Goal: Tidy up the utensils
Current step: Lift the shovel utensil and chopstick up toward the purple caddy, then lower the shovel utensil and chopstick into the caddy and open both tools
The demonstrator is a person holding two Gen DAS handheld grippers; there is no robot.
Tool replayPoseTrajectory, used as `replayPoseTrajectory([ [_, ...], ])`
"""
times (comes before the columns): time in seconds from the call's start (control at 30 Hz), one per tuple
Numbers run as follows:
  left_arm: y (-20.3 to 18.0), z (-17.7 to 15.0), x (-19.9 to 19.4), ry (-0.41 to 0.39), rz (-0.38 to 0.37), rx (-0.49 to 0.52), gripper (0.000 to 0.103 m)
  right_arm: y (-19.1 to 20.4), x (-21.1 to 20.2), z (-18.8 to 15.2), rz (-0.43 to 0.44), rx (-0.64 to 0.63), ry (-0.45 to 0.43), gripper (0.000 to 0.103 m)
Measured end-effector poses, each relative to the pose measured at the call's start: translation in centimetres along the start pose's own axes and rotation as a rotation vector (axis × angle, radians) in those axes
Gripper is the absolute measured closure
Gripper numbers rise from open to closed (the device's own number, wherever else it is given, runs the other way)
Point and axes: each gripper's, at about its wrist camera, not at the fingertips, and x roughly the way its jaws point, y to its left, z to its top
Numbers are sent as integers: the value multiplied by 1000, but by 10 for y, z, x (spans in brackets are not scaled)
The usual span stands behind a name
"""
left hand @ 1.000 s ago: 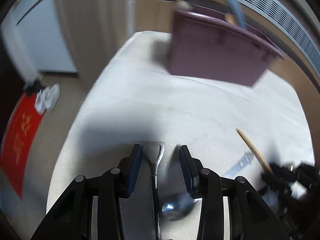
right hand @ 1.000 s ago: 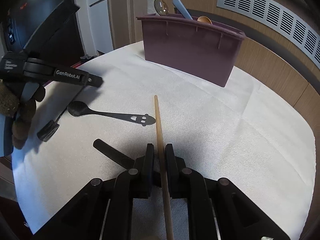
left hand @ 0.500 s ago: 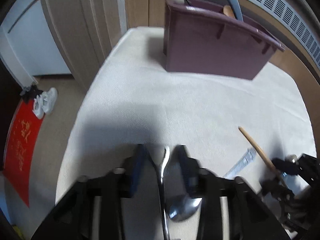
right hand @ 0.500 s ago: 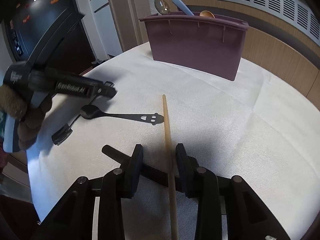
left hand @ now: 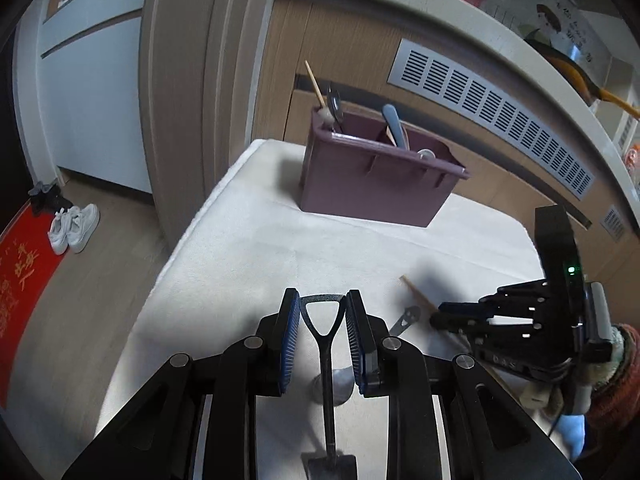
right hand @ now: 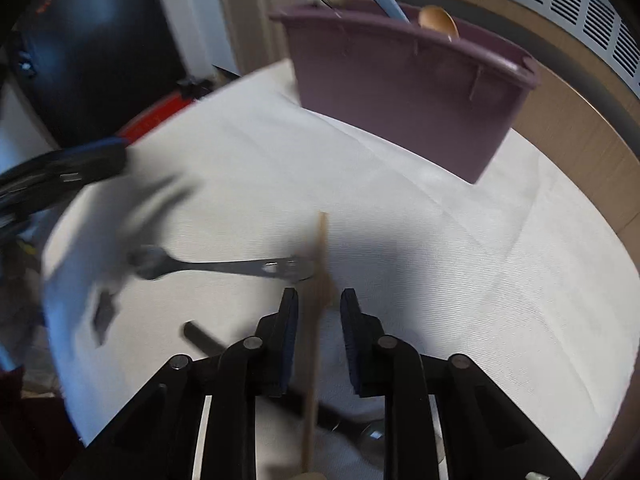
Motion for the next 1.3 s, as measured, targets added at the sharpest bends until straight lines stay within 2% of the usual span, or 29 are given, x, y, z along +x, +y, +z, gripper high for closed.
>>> replayPoseTrajectory([
  [0.03, 1, 0, -3, -6, -4, -2, 79, 2, -1, 0, -19, -8, -6, 96],
  [0.1, -2, -1, -8, -14, -3, -2, 79, 5, -7, -1, -26, -17, -2, 97],
  [0.17, -4, -2, -13, -23, -6, 4, 79, 4, -18, -1, -13, -2, -38, 97],
  [0.43, -31, 3, -42, -74, 5, 65, 79, -6, -80, 1, -34, 47, -248, 97],
  [0.77, -55, 16, -68, -116, 15, 106, 79, -9, -120, -11, -71, 61, -350, 97],
  [1.03, -75, 30, -76, -153, 9, 153, 79, -20, -130, -16, -73, 104, -407, 97],
  [1.17, -84, 57, -88, -207, 6, 170, 79, -29, -146, -10, -50, 134, -497, 97],
  [1.3, -87, 110, -114, -319, -16, 161, 79, -33, -194, 19, -95, 119, -654, 97],
])
